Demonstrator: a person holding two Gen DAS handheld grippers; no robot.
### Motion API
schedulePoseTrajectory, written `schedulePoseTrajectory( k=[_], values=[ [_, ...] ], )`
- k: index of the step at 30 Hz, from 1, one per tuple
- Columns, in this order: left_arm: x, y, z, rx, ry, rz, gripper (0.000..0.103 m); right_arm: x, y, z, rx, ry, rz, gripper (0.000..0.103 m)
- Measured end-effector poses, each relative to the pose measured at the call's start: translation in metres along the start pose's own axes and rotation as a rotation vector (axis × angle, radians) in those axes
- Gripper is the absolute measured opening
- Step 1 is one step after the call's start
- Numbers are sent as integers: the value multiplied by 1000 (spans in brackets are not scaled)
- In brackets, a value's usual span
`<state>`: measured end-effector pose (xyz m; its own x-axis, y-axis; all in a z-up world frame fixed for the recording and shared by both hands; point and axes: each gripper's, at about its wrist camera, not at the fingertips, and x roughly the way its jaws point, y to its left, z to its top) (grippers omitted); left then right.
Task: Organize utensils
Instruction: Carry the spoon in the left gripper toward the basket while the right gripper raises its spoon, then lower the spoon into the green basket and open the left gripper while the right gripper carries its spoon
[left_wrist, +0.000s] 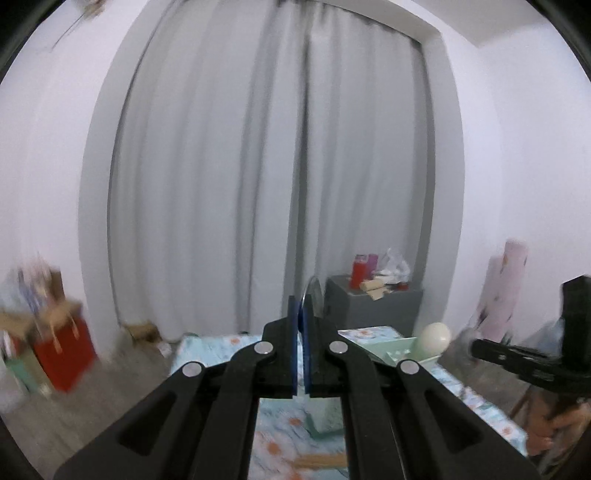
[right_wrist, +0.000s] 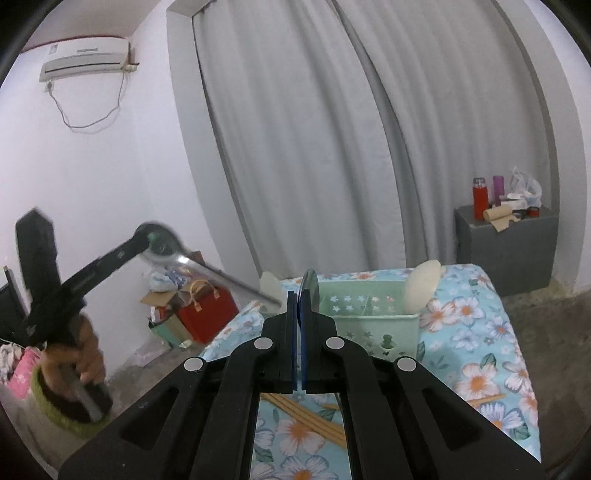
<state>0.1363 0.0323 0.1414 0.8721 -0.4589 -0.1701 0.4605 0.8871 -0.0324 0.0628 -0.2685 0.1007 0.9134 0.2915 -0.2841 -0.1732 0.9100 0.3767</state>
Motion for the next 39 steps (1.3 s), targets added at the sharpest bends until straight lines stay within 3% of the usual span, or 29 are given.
schedulePoseTrajectory(
  k=[11, 18, 23, 27, 32, 39],
  values=[
    [59, -41, 6, 305, 86, 140, 2, -8, -13, -10, 42, 0, 31, 0],
    [105, -56, -8, 363, 219, 99, 2, -16, -16, -14, 65, -4, 36, 0],
    [125, -57, -10, 265, 272, 15, 5, -22, -22, -15, 86, -5, 27, 0],
    [132, -45, -8, 111, 293, -106, 7, -25, -24, -16, 98, 2, 22, 0],
    [131, -27, -4, -36, 247, -185, 18, -27, -27, -14, 110, -2, 23, 0],
    [107, -5, -1, -142, 192, -177, 26, -29, -38, 10, 124, -63, 88, 0]
  ],
)
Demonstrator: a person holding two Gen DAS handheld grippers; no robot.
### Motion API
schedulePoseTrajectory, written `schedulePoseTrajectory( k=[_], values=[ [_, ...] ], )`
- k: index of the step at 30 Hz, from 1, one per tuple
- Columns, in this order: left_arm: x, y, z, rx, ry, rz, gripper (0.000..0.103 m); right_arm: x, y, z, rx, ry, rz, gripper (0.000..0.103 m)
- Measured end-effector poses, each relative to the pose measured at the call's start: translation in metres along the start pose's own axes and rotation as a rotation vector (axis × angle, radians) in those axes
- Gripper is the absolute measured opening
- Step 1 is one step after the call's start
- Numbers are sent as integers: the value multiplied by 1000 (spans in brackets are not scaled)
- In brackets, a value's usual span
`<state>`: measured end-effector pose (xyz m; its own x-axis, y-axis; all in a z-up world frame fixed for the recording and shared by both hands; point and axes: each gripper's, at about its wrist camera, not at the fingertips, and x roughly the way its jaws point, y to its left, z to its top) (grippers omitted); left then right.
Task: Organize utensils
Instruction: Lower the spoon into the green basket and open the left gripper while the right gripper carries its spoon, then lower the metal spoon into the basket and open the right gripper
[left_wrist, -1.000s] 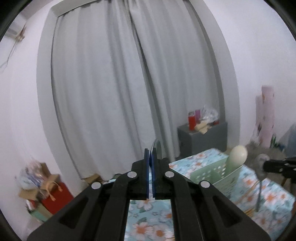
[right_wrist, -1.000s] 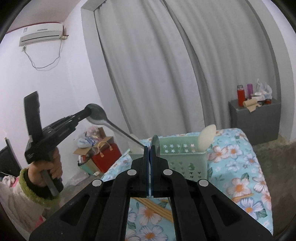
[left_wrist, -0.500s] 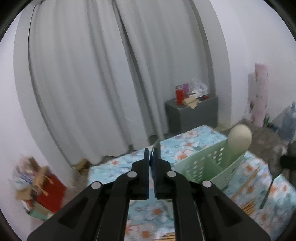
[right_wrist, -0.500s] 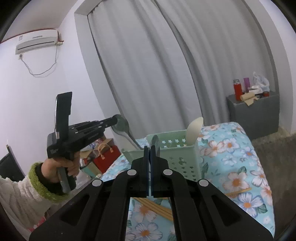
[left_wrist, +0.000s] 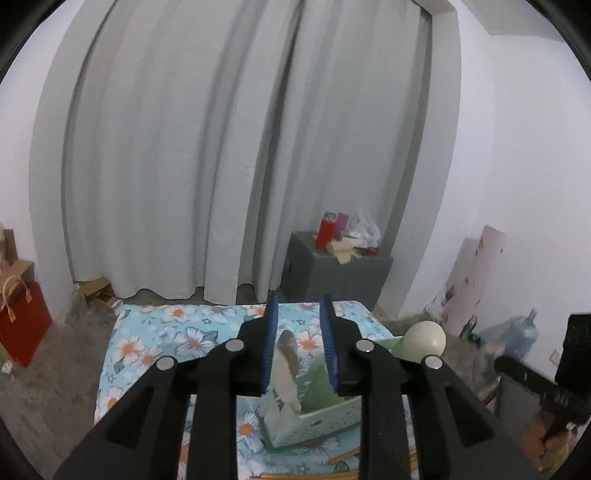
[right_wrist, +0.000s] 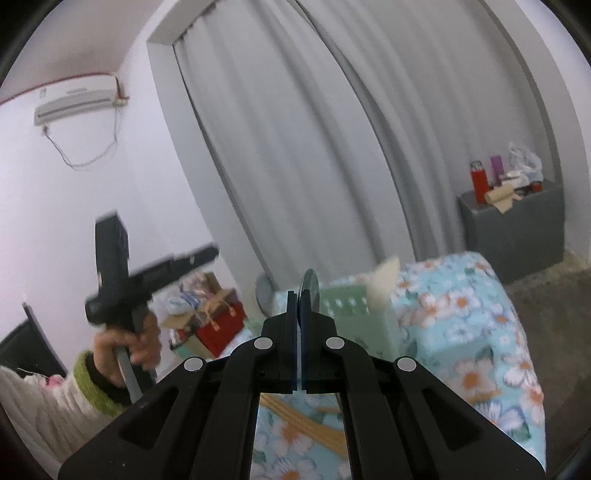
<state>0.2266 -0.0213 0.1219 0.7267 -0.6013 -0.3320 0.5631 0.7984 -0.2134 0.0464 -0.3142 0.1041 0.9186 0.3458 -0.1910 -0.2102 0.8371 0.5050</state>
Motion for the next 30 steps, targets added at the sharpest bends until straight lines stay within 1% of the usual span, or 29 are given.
schedulePoseTrajectory(
  k=[4, 6, 8, 12, 13, 16, 20, 24, 27, 30],
  values=[
    [-20, 4, -19, -20, -3, 28, 32, 0, -1, 25, 4, -73, 66, 0],
    [-29, 7, -29, -31, 4, 38, 38, 3, -1, 38, 3, -114, 103, 0],
    [-37, 10, -45, -49, 17, 56, 42, 8, -1, 52, -4, -153, 126, 0],
    [-52, 20, -71, -94, 35, 90, 50, 24, -4, 68, 4, -197, 161, 0],
    [-56, 24, -74, -99, 36, 100, 51, 30, -5, 71, 6, -202, 162, 0],
    [-65, 33, -86, -113, 32, 132, 55, 49, -9, 73, 7, -201, 157, 0],
    [-77, 45, -99, -138, 26, 175, 57, 70, -13, 66, -2, -179, 117, 0],
    [-81, 55, -106, -157, 28, 207, 57, 76, -15, 56, -28, -161, 51, 0],
    [-84, 61, -112, -175, 31, 224, 57, 82, -21, 45, -24, -119, 12, 0],
    [-85, 63, -116, -179, 33, 233, 57, 80, -20, 40, -36, -86, -7, 5]
  ],
)
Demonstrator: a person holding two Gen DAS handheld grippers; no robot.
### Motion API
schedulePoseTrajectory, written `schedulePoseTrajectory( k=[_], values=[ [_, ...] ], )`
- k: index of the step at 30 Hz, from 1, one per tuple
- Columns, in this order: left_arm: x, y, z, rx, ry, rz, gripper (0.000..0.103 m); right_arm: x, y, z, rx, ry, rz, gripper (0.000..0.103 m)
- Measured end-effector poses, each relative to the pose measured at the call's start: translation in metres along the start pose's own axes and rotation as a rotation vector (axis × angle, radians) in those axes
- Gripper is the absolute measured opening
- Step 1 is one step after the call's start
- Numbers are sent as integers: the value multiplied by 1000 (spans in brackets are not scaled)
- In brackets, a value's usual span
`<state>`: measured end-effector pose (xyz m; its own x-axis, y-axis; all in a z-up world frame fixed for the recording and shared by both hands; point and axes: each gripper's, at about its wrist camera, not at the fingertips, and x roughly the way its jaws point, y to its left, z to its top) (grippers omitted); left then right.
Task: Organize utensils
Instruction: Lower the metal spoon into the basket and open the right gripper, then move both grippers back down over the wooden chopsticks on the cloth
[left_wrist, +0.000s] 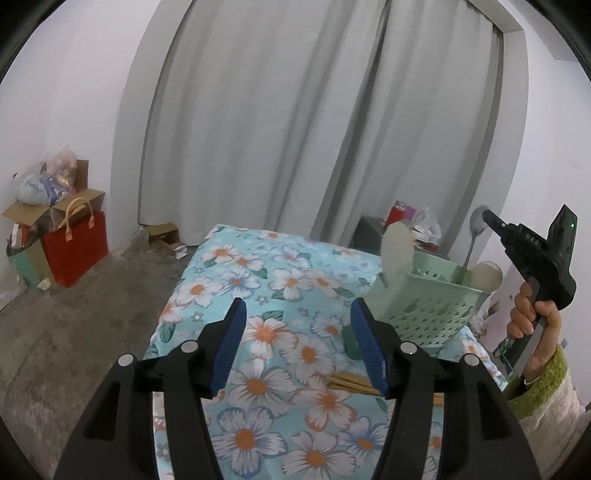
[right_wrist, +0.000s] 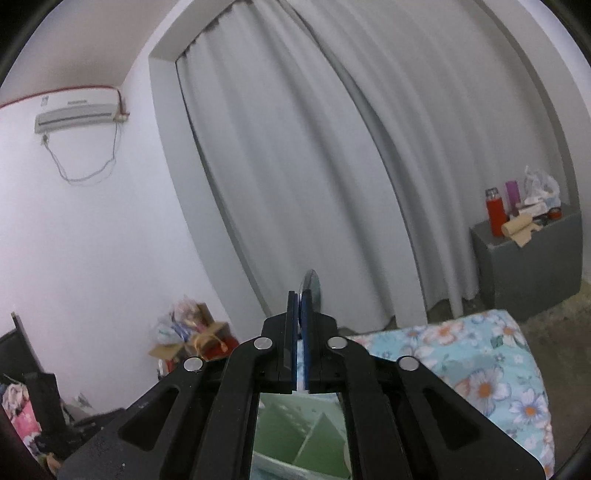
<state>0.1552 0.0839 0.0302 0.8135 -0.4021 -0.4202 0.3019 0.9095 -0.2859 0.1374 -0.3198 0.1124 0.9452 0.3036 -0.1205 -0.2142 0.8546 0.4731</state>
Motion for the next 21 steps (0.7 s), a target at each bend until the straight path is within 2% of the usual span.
schedulePoseTrajectory(
  k=[2, 6, 12, 17, 21],
  values=[
    [1, 0, -3, 0, 6, 5, 57, -6, 4, 1, -9, -2, 1, 8],
    [2, -1, -5, -1, 11, 2, 57, -27, 13, 12, -26, -50, -9, 23],
    [1, -6, -7, 8, 11, 8, 57, -56, 18, 24, -30, -105, -14, 28],
    [0, -7, -8, 11, 18, 16, 57, -79, 30, 22, -55, -100, -44, 31],
    [-3, -11, -10, 9, 23, 10, 57, -93, 41, 16, -73, -62, -93, 45]
  ],
)
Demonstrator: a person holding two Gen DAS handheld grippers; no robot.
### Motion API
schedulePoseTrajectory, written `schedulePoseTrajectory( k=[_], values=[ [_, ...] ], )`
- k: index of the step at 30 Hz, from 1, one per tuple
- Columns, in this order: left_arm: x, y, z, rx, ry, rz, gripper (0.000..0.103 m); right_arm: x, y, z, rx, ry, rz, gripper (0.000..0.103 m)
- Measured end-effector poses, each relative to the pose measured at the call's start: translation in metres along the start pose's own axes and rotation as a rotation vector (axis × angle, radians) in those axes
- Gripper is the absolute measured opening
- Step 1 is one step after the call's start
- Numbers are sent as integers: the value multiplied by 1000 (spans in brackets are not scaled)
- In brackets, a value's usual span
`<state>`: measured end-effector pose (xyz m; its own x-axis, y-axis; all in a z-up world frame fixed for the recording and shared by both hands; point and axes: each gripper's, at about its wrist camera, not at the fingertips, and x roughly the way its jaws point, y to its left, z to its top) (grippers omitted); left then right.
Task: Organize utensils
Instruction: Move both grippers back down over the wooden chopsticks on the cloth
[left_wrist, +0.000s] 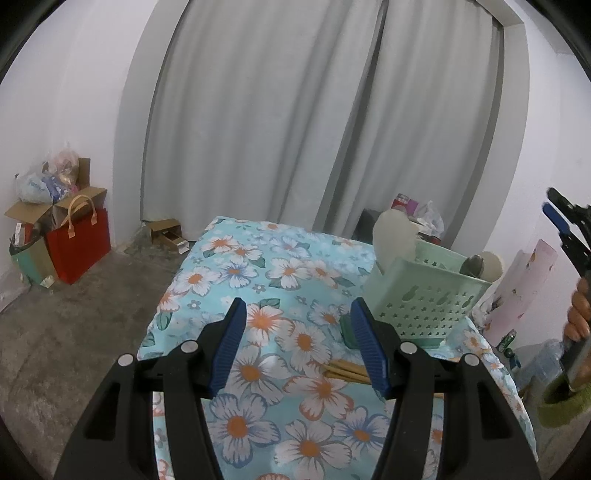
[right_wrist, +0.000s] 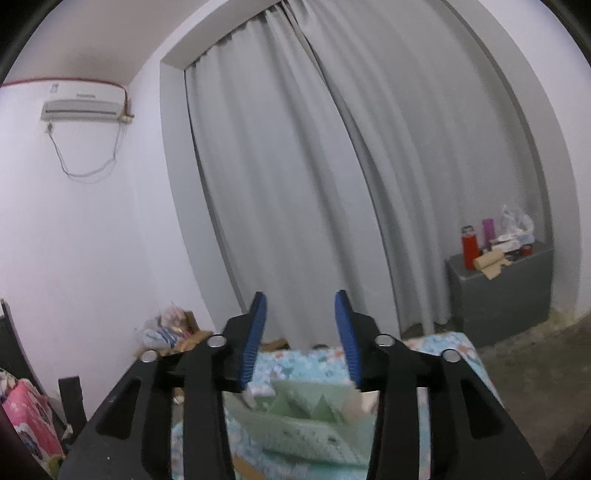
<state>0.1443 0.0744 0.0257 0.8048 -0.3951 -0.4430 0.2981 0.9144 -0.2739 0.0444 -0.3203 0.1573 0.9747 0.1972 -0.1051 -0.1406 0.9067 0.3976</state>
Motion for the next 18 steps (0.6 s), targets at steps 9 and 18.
schedulePoseTrajectory(
  k=[9, 18],
  values=[
    [0, -16, -18, -3, 89, -2, 57, -15, 6, -72, 36, 302, -182, 62],
    [22, -40, -63, -73, 318, -52, 57, -16, 37, -181, -40, 624, -241, 62]
  ],
)
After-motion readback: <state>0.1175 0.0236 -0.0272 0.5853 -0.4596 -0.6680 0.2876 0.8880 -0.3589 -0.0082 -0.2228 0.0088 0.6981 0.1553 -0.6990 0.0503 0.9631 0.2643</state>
